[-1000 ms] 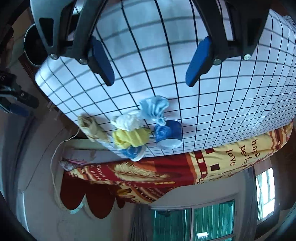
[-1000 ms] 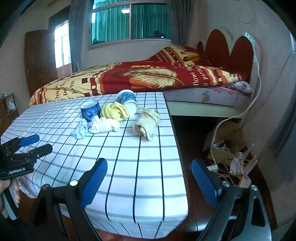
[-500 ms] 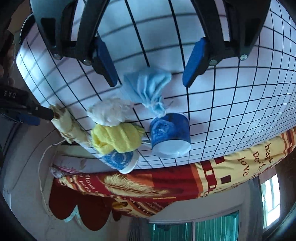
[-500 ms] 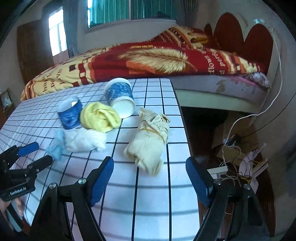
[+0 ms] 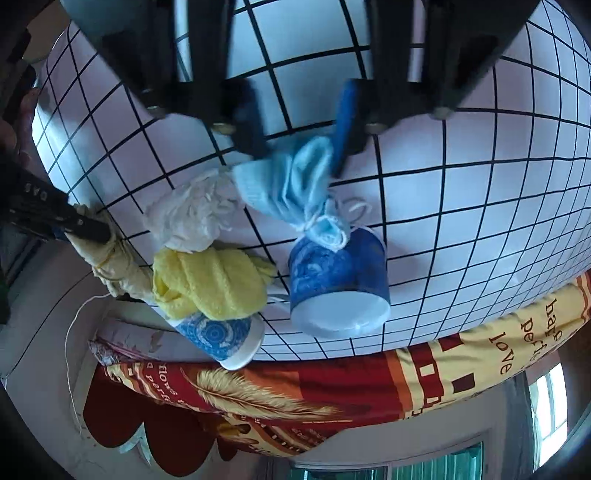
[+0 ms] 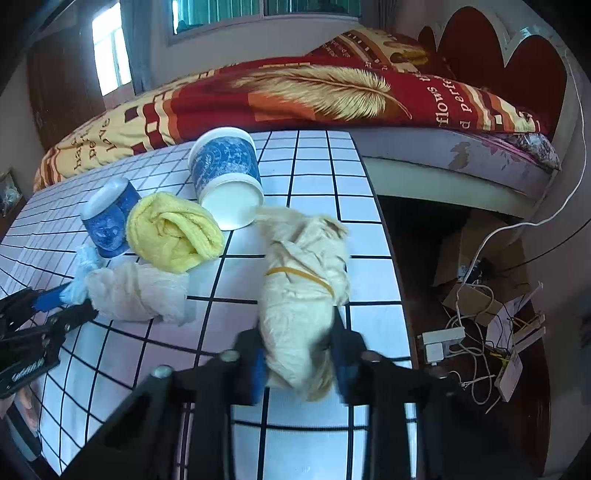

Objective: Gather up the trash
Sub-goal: 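Grasp the light-blue cloth with the left tool while the right tool grasps the beige cloth bundle, then carry the light-blue cloth and beige bundle over the black bucket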

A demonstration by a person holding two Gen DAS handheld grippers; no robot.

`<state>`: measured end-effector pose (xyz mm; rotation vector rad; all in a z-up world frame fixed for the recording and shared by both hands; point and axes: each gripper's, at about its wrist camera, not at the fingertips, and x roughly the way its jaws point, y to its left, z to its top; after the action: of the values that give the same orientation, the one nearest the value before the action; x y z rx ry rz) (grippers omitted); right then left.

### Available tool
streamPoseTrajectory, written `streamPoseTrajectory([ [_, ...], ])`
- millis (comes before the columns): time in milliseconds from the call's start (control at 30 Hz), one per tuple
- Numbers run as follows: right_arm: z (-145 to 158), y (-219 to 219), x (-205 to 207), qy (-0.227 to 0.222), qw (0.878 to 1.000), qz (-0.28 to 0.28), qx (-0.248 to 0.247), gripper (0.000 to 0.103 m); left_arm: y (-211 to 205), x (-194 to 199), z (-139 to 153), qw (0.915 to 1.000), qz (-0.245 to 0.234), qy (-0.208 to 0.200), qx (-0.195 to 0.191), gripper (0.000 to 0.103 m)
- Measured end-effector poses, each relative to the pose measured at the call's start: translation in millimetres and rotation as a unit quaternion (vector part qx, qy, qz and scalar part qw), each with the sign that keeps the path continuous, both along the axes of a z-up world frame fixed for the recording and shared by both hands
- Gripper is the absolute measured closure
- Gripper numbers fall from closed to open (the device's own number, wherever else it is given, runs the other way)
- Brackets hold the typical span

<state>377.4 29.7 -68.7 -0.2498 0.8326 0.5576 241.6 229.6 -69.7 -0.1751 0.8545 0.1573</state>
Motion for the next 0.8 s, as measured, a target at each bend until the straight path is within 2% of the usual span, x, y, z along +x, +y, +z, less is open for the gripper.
streamPoseTrajectory([
  [133, 10, -12, -14, -0.014, 1.0, 0.002, 0.012, 0.077, 1, -14, 9, 0.9996, 0.005, -0.027, 0.003, 0.078],
  [267, 23, -31, -38, -0.032, 0.999, 0.003, 0.025, 0.077, -7, -36, 23, 0.9983, 0.003, -0.055, 0.021, 0.078],
  [533, 32, -79, -93, -0.048, 0.998, -0.011, 0.04, 0.077, -44, -83, 38, 0.9943, -0.015, -0.103, 0.027, 0.078],
  [800, 38, -118, -132, -0.059, 0.996, -0.026, 0.056, 0.077, -86, -102, 45, 0.9926, -0.048, -0.109, 0.026, 0.078],
])
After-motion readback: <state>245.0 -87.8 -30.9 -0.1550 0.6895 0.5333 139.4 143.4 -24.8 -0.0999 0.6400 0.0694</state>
